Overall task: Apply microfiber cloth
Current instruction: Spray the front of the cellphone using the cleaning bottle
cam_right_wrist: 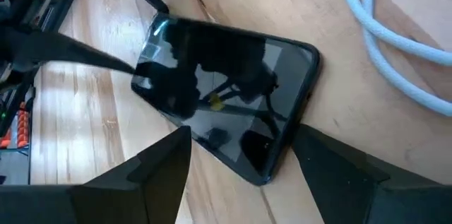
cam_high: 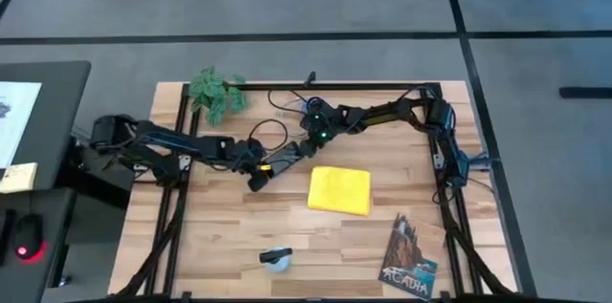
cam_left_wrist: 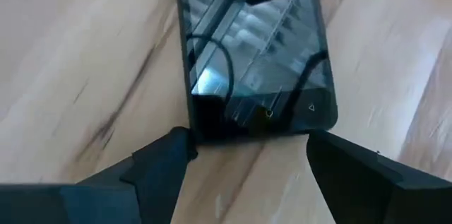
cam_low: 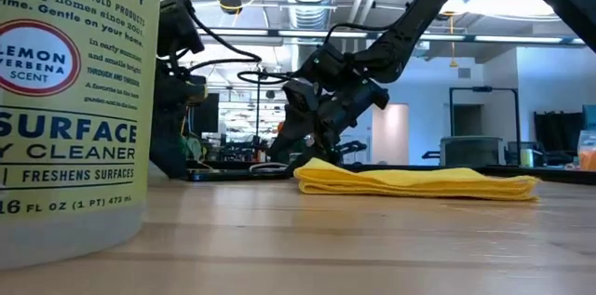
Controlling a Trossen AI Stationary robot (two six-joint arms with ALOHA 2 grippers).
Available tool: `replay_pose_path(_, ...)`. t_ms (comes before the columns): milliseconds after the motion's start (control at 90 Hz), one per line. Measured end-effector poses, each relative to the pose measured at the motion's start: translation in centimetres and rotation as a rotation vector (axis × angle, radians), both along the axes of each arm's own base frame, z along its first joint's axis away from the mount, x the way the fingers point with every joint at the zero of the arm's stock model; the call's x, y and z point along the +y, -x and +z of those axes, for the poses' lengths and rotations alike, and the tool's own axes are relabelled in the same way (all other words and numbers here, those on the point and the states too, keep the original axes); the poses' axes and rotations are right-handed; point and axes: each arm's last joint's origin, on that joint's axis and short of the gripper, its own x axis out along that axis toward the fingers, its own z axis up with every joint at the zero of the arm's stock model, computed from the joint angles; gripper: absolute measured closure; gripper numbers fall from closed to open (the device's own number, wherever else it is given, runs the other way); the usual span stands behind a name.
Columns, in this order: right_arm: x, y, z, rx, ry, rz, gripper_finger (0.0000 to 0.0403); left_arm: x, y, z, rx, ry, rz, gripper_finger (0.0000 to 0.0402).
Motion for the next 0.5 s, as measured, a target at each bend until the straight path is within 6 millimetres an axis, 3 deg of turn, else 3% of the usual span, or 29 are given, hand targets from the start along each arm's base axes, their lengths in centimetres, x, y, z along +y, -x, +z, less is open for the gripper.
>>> replay_pose_path(500, -0.1, -0.6, 1.1, -0.064, -0.07, 0.049, 0.0159, 0.4, -1.6, -1.1, -0.086, -0.024, -0.009, 0.0137)
